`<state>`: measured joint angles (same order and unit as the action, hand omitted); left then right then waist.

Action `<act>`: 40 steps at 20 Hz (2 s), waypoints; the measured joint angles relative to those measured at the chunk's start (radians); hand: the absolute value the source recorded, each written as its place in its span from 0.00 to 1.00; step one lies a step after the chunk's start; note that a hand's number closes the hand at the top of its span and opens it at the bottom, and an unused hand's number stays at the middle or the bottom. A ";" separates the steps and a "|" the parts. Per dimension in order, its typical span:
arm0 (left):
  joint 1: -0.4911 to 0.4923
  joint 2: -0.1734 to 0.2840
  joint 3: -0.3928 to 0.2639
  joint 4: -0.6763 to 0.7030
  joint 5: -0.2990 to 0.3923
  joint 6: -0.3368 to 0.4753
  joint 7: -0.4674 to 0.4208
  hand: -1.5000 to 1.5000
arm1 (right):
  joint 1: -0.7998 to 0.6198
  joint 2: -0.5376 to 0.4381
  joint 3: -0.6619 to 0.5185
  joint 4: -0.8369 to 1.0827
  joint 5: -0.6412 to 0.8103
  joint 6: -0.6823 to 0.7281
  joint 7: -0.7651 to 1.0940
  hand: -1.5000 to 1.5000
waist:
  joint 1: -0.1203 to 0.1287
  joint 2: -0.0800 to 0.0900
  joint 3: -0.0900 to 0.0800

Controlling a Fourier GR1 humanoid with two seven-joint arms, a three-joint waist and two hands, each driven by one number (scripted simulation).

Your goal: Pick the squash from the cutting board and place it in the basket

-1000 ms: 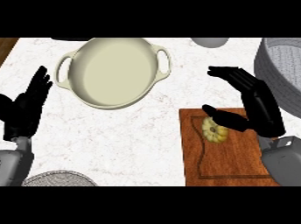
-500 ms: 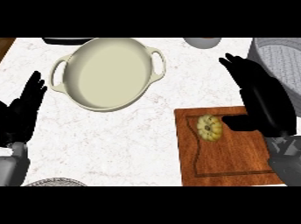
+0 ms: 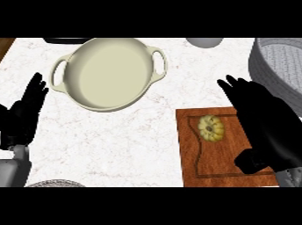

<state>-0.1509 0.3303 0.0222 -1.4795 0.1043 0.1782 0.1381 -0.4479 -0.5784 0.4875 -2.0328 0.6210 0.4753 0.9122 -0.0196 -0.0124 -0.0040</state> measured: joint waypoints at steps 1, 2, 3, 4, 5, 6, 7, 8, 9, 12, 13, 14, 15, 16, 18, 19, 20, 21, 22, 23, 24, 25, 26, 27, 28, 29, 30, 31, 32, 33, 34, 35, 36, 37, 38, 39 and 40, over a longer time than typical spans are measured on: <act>-0.005 0.007 0.010 0.002 0.009 -0.011 0.001 0.50 | -0.006 0.013 -0.012 -0.018 -0.021 0.025 0.017 0.00 | 0.003 0.002 0.000; -0.019 0.009 0.014 0.010 0.008 -0.015 0.007 0.50 | -0.013 0.031 -0.021 -0.032 -0.037 0.042 0.031 0.00 | 0.006 0.004 0.001; -0.020 0.005 0.013 0.005 0.002 -0.013 0.007 0.50 | -0.003 0.042 -0.028 -0.060 -0.043 0.051 0.040 0.00 | 0.008 0.005 0.001; -0.021 -0.006 0.011 0.021 -0.003 -0.012 -0.007 0.50 | 0.007 0.054 -0.029 -0.080 -0.043 0.057 0.047 0.00 | 0.009 0.006 0.002; -0.023 -0.008 0.014 0.020 -0.006 -0.016 -0.005 0.50 | 0.024 0.066 -0.032 -0.093 -0.030 0.060 0.044 0.00 | 0.011 0.007 0.002; -0.031 -0.011 0.015 0.026 -0.010 -0.018 -0.001 0.50 | 0.031 0.079 -0.038 -0.098 -0.016 0.063 0.039 0.00 | 0.012 0.008 0.002; -0.026 -0.018 0.010 0.012 -0.018 -0.014 0.002 0.50 | 0.036 0.099 -0.036 -0.102 -0.002 0.064 0.040 0.00 | 0.014 0.009 0.003; -0.022 -0.022 0.009 -0.007 -0.021 -0.013 0.018 0.50 | 0.044 0.110 -0.041 -0.093 0.015 0.064 0.030 0.00 | 0.016 0.009 0.003; -0.022 -0.032 0.008 0.010 -0.025 -0.014 0.002 0.50 | 0.057 0.119 -0.042 -0.078 0.034 0.058 0.011 0.00 | 0.017 0.010 0.003; -0.016 -0.032 0.022 0.003 -0.025 -0.033 -0.002 0.50 | 0.105 0.138 -0.061 -0.068 0.078 0.044 -0.038 0.00 | 0.018 0.011 0.004; -0.011 -0.036 0.022 -0.005 -0.031 -0.034 0.000 0.50 | 0.110 0.148 -0.071 -0.054 0.090 0.041 -0.056 0.00 | 0.019 0.011 0.004; -0.020 -0.045 0.021 0.007 -0.038 -0.031 -0.001 0.50 | 0.128 0.142 -0.084 -0.045 0.100 0.035 -0.083 0.00 | 0.019 0.012 0.004; -0.011 -0.041 0.026 -0.008 -0.035 -0.040 0.005 0.50 | 0.147 0.146 -0.084 -0.039 0.117 0.027 -0.101 0.00 | 0.019 0.012 0.004; -0.011 -0.045 0.030 0.002 -0.041 -0.042 -0.005 0.50 | 0.151 0.152 -0.094 -0.023 0.129 0.020 -0.125 0.00 | 0.019 0.012 0.004; -0.018 -0.040 0.043 -0.005 -0.039 -0.051 0.004 0.50 | 0.184 0.150 -0.102 0.003 0.160 -0.015 -0.184 0.00 | 0.020 0.012 0.004; -0.009 -0.043 0.042 -0.033 -0.042 -0.048 0.021 0.50 | 0.193 0.160 -0.101 0.016 0.175 -0.031 -0.204 0.00 | 0.021 0.012 0.004; -0.010 -0.047 0.042 -0.026 -0.049 -0.047 0.015 0.50 | 0.215 0.160 -0.098 0.026 0.195 -0.056 -0.235 0.00 | 0.020 0.012 0.004; -0.011 -0.052 0.042 -0.023 -0.053 -0.045 0.015 0.50 | 0.231 0.161 -0.093 0.052 0.220 -0.094 -0.272 0.00 | 0.020 0.012 0.004; -0.017 -0.054 0.042 -0.030 -0.055 -0.046 0.030 0.50 | 0.239 0.170 -0.087 0.073 0.243 -0.119 -0.296 0.00 | 0.020 0.012 0.004; -0.019 -0.050 0.049 -0.022 -0.055 -0.053 0.025 0.50 | 0.248 0.169 -0.093 0.094 0.258 -0.140 -0.328 0.00 | 0.020 0.012 0.004; -0.017 -0.056 0.049 -0.021 -0.061 -0.051 0.022 0.50 | 0.261 0.168 -0.101 0.110 0.271 -0.161 -0.360 0.00 | 0.020 0.012 0.004; -0.023 -0.060 0.050 -0.015 -0.067 -0.052 0.024 0.50 | 0.272 0.166 -0.114 0.111 0.280 -0.169 -0.383 0.00 | 0.020 0.013 0.004; -0.028 -0.058 0.059 -0.004 -0.065 -0.059 0.020 0.50 | 0.289 0.168 -0.115 0.100 0.294 -0.174 -0.395 0.00 | 0.019 0.012 0.004; -0.028 -0.068 0.057 0.001 -0.070 -0.058 0.013 0.50 | 0.303 0.178 -0.107 0.102 0.317 -0.189 -0.404 0.00 | 0.019 0.012 0.004; -0.041 -0.067 0.064 0.013 -0.069 -0.063 0.015 0.50 | 0.319 0.183 -0.104 0.089 0.331 -0.188 -0.410 0.00 | 0.018 0.012 0.004; -0.046 -0.065 0.072 0.012 -0.068 -0.067 0.017 0.50 | 0.316 0.190 -0.112 0.100 0.341 -0.191 -0.426 0.00 | 0.018 0.012 0.004; -0.044 -0.075 0.067 0.009 -0.077 -0.060 0.015 0.50 | 0.314 0.203 -0.107 0.122 0.357 -0.205 -0.440 0.00 | 0.019 0.012 0.004; -0.045 -0.082 0.068 0.018 -0.081 -0.058 0.009 0.50 | 0.331 0.206 -0.109 0.127 0.366 -0.221 -0.462 0.00 | 0.019 0.012 0.004; -0.053 -0.078 0.075 0.027 -0.083 -0.063 0.008 0.50 | 0.332 0.214 -0.120 0.134 0.367 -0.226 -0.477 0.00 | 0.019 0.012 0.004; -0.058 -0.085 0.070 0.017 -0.090 -0.057 0.021 0.50 | 0.347 0.218 -0.119 0.140 0.377 -0.238 -0.494 0.00 | 0.019 0.012 0.004; -0.056 -0.090 0.068 0.012 -0.096 -0.055 0.027 0.50 | 0.352 0.222 -0.131 0.149 0.378 -0.243 -0.515 0.00 | 0.019 0.012 0.004; -0.066 -0.089 0.074 0.022 -0.095 -0.060 0.027 0.50 | 0.353 0.227 -0.141 0.170 0.384 -0.258 -0.538 0.00 | 0.019 0.012 0.004; -0.064 -0.090 0.074 0.010 -0.099 -0.062 0.039 0.50 | 0.355 0.231 -0.150 0.169 0.387 -0.249 -0.549 0.00 | 0.019 0.012 0.004; -0.058 -0.088 0.080 0.015 -0.097 -0.072 0.027 0.50 | 0.349 0.237 -0.163 0.173 0.386 -0.240 -0.559 0.00 | 0.019 0.012 0.004; -0.041 -0.092 0.080 0.005 -0.100 -0.075 0.020 0.50 | 0.339 0.250 -0.164 0.175 0.394 -0.229 -0.554 0.00 | 0.020 0.012 0.004; -0.046 -0.097 0.081 0.015 -0.104 -0.074 0.016 0.50 | 0.347 0.265 -0.155 0.174 0.410 -0.231 -0.550 0.00 | 0.019 0.012 0.004; -0.042 -0.096 0.087 0.015 -0.103 -0.082 0.009 0.50 | 0.356 0.268 -0.162 0.174 0.416 -0.230 -0.561 0.00 | 0.019 0.012 0.004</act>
<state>-0.1925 0.2344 0.1087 -1.4647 0.0016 0.0965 0.1471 -0.0922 -0.3105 0.3254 -1.8590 1.0368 0.2450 0.3517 -0.0004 -0.0003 0.0000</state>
